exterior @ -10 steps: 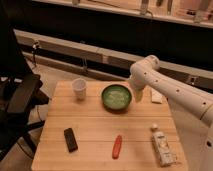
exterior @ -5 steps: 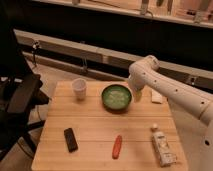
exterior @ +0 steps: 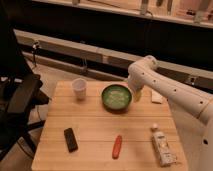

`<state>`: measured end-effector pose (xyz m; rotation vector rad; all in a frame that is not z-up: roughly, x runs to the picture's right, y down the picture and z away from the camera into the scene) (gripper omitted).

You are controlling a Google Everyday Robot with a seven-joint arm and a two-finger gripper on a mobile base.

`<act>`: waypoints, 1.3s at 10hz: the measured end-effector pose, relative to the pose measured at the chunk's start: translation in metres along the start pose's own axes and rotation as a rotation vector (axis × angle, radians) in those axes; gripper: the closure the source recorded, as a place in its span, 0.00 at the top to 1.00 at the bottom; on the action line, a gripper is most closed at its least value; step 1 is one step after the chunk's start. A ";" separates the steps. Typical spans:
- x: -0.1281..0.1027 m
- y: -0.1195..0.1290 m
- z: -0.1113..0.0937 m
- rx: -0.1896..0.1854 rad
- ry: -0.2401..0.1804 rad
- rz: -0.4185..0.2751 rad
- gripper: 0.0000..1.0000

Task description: Push the ceramic bowl across the table

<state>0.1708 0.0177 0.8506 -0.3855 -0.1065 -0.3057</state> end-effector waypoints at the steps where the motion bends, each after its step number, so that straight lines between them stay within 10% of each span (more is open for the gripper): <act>1: 0.003 0.000 0.000 -0.001 -0.001 0.007 0.56; 6: 0.021 0.007 0.017 -0.024 -0.072 0.077 0.05; 13: 0.038 0.030 0.048 -0.075 -0.010 0.117 0.00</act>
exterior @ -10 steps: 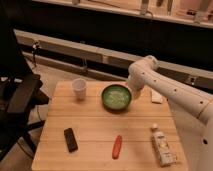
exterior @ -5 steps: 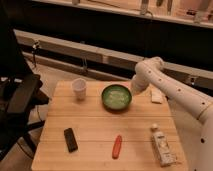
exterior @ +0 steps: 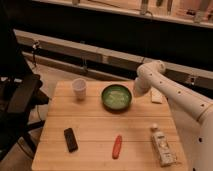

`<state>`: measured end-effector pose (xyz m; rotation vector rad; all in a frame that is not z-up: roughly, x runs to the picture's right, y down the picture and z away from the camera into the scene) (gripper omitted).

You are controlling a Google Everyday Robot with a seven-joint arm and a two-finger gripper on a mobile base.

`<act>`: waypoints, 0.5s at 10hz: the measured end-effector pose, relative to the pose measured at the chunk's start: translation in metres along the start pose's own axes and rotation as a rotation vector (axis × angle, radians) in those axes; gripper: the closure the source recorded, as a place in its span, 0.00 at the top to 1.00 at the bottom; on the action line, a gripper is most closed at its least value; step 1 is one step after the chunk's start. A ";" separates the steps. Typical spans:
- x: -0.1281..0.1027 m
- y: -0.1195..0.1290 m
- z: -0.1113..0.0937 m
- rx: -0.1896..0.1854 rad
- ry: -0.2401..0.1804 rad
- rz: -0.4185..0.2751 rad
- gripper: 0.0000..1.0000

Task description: Push the ceramic bowl across the table

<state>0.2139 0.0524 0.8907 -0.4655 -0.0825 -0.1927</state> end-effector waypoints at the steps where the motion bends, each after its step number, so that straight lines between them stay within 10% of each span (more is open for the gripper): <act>1: 0.000 0.002 0.008 -0.013 0.023 -0.002 0.00; 5: 0.005 0.007 0.030 -0.061 0.062 0.004 0.00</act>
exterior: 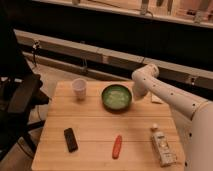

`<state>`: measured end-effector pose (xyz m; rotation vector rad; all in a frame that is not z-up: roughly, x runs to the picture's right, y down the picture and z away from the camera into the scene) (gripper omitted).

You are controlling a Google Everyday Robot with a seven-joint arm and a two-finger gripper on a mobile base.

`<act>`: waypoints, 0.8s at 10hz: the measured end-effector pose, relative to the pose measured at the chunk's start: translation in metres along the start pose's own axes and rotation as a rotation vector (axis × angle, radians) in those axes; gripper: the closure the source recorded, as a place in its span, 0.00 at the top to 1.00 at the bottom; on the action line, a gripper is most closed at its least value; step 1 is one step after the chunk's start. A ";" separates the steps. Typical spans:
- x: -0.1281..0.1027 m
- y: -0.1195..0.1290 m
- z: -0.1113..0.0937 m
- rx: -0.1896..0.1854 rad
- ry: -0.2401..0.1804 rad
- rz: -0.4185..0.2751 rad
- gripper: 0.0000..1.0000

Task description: Push the ceramic bowl across the table

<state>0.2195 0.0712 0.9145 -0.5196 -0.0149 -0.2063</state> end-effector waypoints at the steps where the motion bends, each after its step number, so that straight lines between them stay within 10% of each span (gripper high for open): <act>1: 0.001 0.001 0.006 -0.012 0.002 0.004 0.00; 8: -0.009 -0.010 -0.009 -0.011 0.001 -0.048 0.00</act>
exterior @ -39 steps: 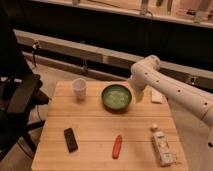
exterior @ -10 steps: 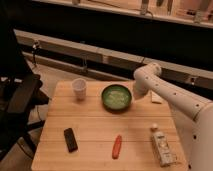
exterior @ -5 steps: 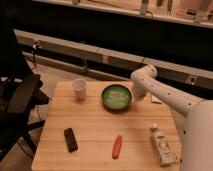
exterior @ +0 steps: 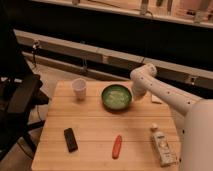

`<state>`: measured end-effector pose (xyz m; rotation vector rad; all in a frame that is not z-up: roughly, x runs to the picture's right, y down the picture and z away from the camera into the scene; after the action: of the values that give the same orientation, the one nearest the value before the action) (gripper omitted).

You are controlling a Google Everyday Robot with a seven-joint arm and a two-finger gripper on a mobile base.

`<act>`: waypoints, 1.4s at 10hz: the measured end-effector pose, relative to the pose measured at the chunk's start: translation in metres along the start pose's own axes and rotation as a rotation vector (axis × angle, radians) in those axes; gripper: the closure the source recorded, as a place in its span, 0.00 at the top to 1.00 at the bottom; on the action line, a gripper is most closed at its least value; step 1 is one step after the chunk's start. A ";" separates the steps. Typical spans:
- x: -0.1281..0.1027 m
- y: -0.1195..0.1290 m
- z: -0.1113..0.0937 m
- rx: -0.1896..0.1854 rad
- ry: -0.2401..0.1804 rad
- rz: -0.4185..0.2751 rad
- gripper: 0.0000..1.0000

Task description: Push the ceramic bowl across the table

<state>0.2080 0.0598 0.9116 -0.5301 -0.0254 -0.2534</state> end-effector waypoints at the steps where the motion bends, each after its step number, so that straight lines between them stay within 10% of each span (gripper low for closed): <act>1: -0.002 0.000 0.004 -0.004 0.006 -0.008 0.00; 14: -0.032 -0.013 0.004 -0.005 0.003 -0.137 0.00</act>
<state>0.1741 0.0586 0.9183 -0.5335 -0.0583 -0.3883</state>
